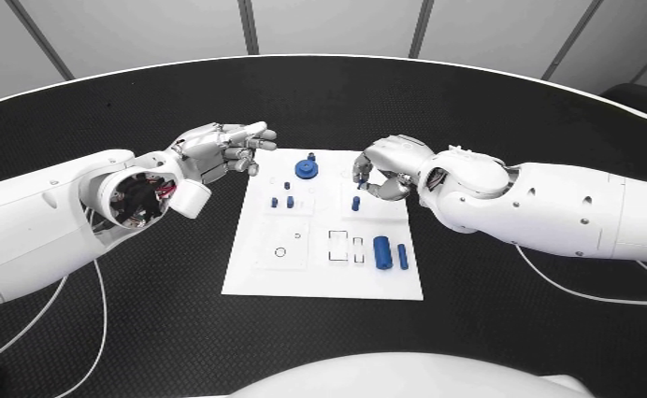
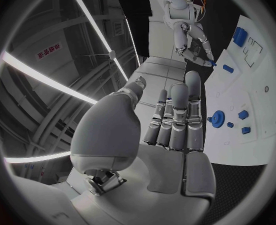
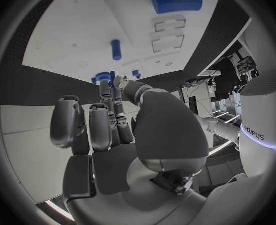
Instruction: Assemble the parts on the task board
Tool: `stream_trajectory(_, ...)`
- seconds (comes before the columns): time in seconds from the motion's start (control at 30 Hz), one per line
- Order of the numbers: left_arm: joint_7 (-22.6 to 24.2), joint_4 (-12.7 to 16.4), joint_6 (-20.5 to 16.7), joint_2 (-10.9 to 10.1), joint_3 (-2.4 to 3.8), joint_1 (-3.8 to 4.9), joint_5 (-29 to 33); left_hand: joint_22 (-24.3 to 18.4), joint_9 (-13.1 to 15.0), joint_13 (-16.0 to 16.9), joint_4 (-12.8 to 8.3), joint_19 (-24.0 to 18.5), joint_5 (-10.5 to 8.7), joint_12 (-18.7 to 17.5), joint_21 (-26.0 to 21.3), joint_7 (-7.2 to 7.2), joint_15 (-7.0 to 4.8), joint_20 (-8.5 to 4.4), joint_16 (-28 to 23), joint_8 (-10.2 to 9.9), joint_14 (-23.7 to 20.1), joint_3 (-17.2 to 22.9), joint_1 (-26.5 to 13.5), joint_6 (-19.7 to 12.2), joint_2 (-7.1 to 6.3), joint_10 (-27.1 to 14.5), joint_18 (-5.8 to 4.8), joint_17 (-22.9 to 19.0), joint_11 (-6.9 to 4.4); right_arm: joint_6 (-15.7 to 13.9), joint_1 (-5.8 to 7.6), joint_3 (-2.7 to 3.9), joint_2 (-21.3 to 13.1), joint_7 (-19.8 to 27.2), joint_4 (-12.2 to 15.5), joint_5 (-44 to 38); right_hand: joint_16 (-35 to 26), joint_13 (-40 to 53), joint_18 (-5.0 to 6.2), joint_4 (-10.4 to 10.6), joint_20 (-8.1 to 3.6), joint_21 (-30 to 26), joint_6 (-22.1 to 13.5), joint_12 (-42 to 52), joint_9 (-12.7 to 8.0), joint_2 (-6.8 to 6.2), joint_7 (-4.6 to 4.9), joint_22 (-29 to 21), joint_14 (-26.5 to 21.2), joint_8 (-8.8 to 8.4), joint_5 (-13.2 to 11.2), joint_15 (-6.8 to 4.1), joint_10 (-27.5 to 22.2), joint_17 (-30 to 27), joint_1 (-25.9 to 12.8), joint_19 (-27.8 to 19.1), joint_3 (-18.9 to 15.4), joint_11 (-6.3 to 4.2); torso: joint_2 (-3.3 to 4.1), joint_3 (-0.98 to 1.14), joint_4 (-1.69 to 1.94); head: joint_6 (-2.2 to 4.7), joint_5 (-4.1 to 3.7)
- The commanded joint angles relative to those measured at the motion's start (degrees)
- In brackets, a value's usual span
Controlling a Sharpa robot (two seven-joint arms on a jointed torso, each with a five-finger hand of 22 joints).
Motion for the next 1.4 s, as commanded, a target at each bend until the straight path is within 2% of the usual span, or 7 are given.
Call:
stream_trajectory(0.03, 0.03, -0.2, 0.09, 0.19, 0.0, -0.01, 0.0, -0.06, 0.02, 0.07, -0.07, 0.37, -0.24, 0.3, -0.19, -0.03, 0.09, -0.04, 0.32, 0.19, -0.32, -0.27, 0.58, -0.3, 0.03, -0.5, 0.33, -0.06, 0.1, -0.13, 0.62, 0.11, 0.09, 0.04, 2.9, 0.01, 0.24, -0.05, -0.54, -0.33, -0.25, 0.26, 0.46, -0.32, 0.09, 0.05, 0.07, 2.65, 3.2, 0.29, 0.24, -0.42, 0.57, 0.95, -0.29, 0.68, -0.02, -0.01, -0.27, -0.22, 0.1, 0.07, 0.61)
stream_trajectory(0.23, -0.05, -0.96, 0.38, 0.93, 0.0, -0.02, 0.0, -0.07, 0.02, 0.07, -0.03, 0.37, -0.24, 0.3, -0.2, -0.01, 0.1, -0.03, 0.32, 0.18, -0.33, -0.31, 0.58, -0.33, 0.06, -0.52, 0.32, -0.07, 0.11, 0.75, 1.09, 0.22, 2.52, 1.03, 4.53, 1.44, 0.35, -0.08, -0.56, -0.44, -0.27, 0.35, 0.48, -0.42, 0.14, -0.04, 0.11, 2.72, 3.24, 0.3, 0.29, -0.43, 0.65, 1.06, -0.3, 0.72, 0.01, 0.01, -0.39, -0.45, 0.16, 0.18, 2.22)
stream_trajectory(0.47, -0.44, -2.14, 1.19, 2.56, 0.0, -0.01, 0.0, -0.08, 0.01, 0.07, 0.05, 0.36, -0.24, 0.31, -0.23, 0.01, 0.12, -0.02, 0.32, 0.17, -0.36, -0.39, 0.54, -0.36, 0.09, -0.55, 0.32, -0.08, 0.14, 1.68, 0.28, 0.22, 8.97, 2.92, 0.86, 2.12, 0.37, -0.16, -0.5, -0.58, -0.28, 0.06, 0.34, -0.67, 0.18, 0.02, 0.25, 2.53, 3.25, 0.2, 0.51, -0.4, 0.64, 1.05, -0.26, 0.65, 0.2, 0.1, -0.13, -0.31, 0.27, 0.36, 4.57)
stream_trajectory(0.63, -0.63, -2.5, 1.5, 3.18, 0.01, -0.01, -0.01, -0.09, 0.01, 0.07, 0.1, 0.35, -0.24, 0.32, -0.24, 0.01, 0.14, 0.0, 0.32, 0.16, -0.37, -0.46, 0.52, -0.39, 0.09, -0.58, 0.31, -0.08, 0.15, 1.97, -0.53, 0.21, 12.01, 3.71, -1.63, 2.21, 0.48, -0.24, -0.49, -0.74, -0.26, 0.01, 0.2, -0.94, 0.23, 0.09, 0.38, 2.52, 3.29, 0.1, 0.9, -0.33, 0.65, 1.14, -0.25, 0.65, 0.42, 0.21, -0.08, -0.46, 0.44, 0.03, 5.65)
stream_trajectory(0.87, -0.66, -2.81, 1.61, 3.73, 0.02, 0.0, -0.01, -0.1, 0.0, 0.07, 0.14, 0.34, -0.24, 0.32, -0.26, 0.02, 0.15, 0.0, 0.32, 0.16, -0.39, -0.51, 0.51, -0.41, 0.08, -0.6, 0.31, -0.09, 0.16, 2.97, -1.07, 0.13, 14.99, 4.24, -4.86, 2.24, 0.51, -0.25, -0.48, -0.75, -0.26, -0.07, 0.18, -0.98, 0.24, 0.08, 0.41, 2.46, 3.3, 0.09, 0.95, -0.32, 0.65, 1.17, -0.28, 0.63, 0.42, 0.23, -0.04, -0.59, 0.51, -0.44, 6.49)
stream_trajectory(1.13, -0.58, -3.01, 1.76, 4.14, 0.02, 0.02, -0.01, -0.11, 0.0, 0.07, 0.23, 0.33, -0.25, 0.34, -0.28, 0.02, 0.16, 0.02, 0.32, 0.16, -0.42, -0.62, 0.47, -0.43, 0.09, -0.62, 0.31, -0.1, 0.17, 4.41, -1.46, -0.25, 16.59, 4.49, -6.48, 2.25, 0.55, -0.26, -0.5, -0.75, -0.25, 0.02, 0.17, -1.01, 0.25, 0.1, 0.44, 2.53, 3.31, 0.08, 0.99, -0.3, 0.66, 1.21, -0.31, 0.66, 0.43, 0.25, -0.15, -0.42, 0.31, -1.08, 7.38)
stream_trajectory(1.4, -0.43, -3.12, 1.58, 4.25, 0.03, 0.02, -0.01, -0.13, 0.0, 0.08, 0.31, 0.31, -0.24, 0.36, -0.31, 0.03, 0.17, 0.03, 0.32, 0.16, -0.44, -0.74, 0.44, -0.45, 0.07, -0.65, 0.31, -0.11, 0.18, 5.28, -2.89, -0.6, 17.49, 4.25, -7.78, 2.25, 0.5, -0.28, -0.47, -0.74, -0.24, -0.13, 0.12, -1.08, 0.27, 0.13, 0.48, 2.43, 3.3, 0.05, 1.06, -0.28, 0.65, 1.14, -0.36, 0.61, 0.44, 0.28, -0.06, -0.34, 0.56, -1.7, 8.22)
